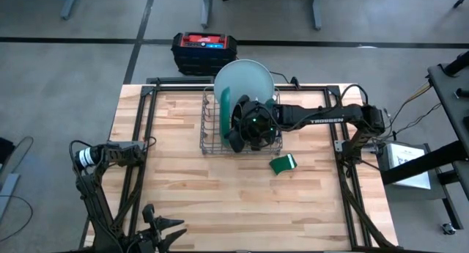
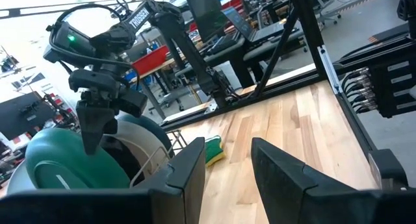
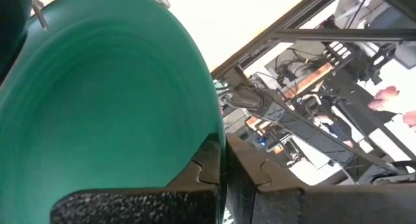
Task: Sort dishes
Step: Put the green plate in the dish rack, then return to Home Position
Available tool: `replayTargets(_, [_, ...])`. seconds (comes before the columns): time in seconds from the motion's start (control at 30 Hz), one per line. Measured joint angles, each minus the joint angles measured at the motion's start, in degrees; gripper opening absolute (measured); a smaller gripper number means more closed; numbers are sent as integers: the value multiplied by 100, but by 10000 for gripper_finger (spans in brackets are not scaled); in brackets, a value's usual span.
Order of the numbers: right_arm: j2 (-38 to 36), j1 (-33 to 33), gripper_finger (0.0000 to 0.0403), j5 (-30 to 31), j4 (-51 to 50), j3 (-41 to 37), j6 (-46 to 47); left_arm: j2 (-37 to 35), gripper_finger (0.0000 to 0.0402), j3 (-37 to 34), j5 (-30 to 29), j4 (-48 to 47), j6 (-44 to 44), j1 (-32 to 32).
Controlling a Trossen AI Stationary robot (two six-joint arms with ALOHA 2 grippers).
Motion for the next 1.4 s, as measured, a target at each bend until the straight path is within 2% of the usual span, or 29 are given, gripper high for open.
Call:
replayTargets(0.63, [0, -4, 45, 4, -249, -11, 927, 0, 116, -4, 0, 12, -2, 0])
replayTargets(1.0, [0, -2, 72, 4, -247, -13, 1004, 0, 116, -4, 0, 57, -2, 0])
replayTargets(1.2, [-1, -2, 76, 37, -171, -18, 1004, 0, 116, -4, 39, 67, -4, 0])
replayTargets(1.4, [-198, -2, 62, 58, 231, -22, 1122, 0, 116, -4, 39, 71, -2, 1])
